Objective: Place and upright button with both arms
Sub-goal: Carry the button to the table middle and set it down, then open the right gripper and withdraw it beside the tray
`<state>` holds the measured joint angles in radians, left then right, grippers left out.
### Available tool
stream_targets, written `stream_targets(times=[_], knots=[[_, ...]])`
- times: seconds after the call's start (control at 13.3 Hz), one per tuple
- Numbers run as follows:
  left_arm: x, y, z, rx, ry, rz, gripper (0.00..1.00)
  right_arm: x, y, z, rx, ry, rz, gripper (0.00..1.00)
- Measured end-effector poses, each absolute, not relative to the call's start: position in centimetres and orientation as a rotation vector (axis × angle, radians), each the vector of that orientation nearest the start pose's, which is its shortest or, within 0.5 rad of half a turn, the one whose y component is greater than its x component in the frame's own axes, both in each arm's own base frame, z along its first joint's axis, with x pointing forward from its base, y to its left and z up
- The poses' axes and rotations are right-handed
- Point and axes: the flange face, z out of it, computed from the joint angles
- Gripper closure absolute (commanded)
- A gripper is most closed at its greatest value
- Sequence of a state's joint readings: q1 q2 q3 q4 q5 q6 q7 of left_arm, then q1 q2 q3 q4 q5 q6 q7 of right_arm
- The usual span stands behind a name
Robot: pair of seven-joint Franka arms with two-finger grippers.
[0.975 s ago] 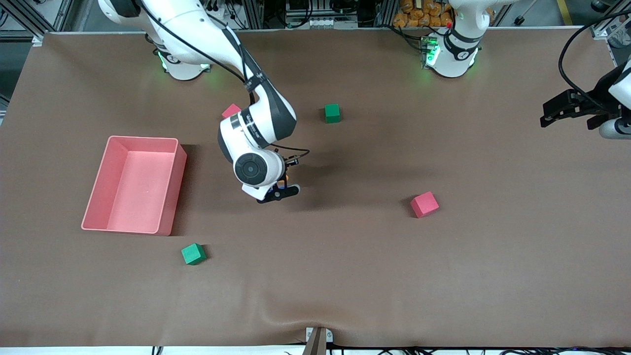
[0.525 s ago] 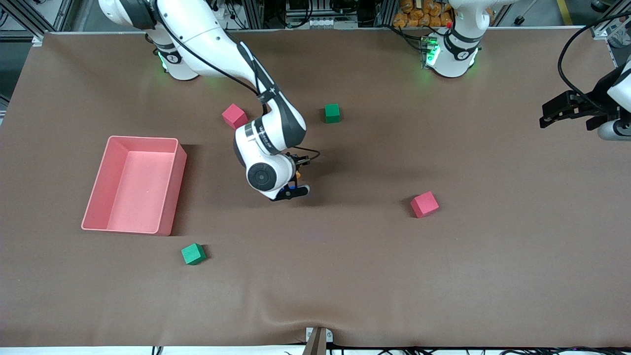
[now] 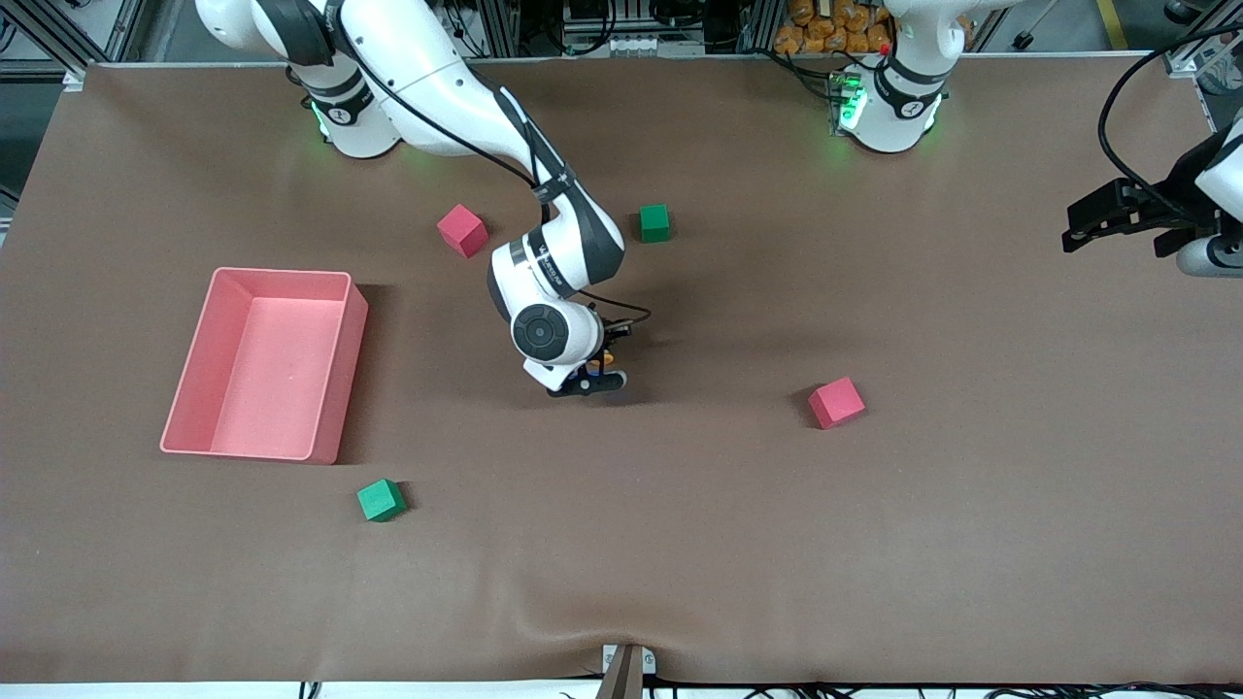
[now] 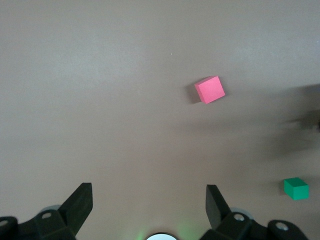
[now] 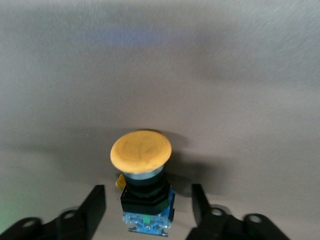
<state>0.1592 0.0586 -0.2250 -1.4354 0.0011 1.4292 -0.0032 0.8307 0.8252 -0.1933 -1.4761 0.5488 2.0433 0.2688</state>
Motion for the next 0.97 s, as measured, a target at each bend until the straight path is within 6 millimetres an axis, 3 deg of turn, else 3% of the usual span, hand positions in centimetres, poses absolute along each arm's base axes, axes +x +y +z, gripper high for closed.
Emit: stream_targets(times=[0.15, 0.3, 0.53, 0.75, 0.97], knots=[[55.7, -3.2, 64.4, -3.148, 0.098, 0.1, 0.0, 53.4, 45.0, 18.5, -2.915, -0.141, 0.471, 0.0], [55.7, -3.2, 64.4, -3.148, 0.097, 0.1, 0.0, 54.5, 45.5, 21.6, -2.892, -0.148, 0.401, 0.0], [55.7, -3.2, 64.4, -3.148, 0.097, 0.1, 0.0, 56.5, 45.0, 30.2, -2.818, -0.168, 0.255, 0.0], [55.7, -3.2, 64.3, -3.148, 0.096, 0.102, 0.0, 56.4, 43.4, 40.3, -2.785, -0.241, 0.154, 0.0], [55.7, -3.1, 64.2, -3.148, 0.096, 0.104, 0.0, 57.8, 37.7, 48.2, -2.826, -0.275, 0.014, 0.0]])
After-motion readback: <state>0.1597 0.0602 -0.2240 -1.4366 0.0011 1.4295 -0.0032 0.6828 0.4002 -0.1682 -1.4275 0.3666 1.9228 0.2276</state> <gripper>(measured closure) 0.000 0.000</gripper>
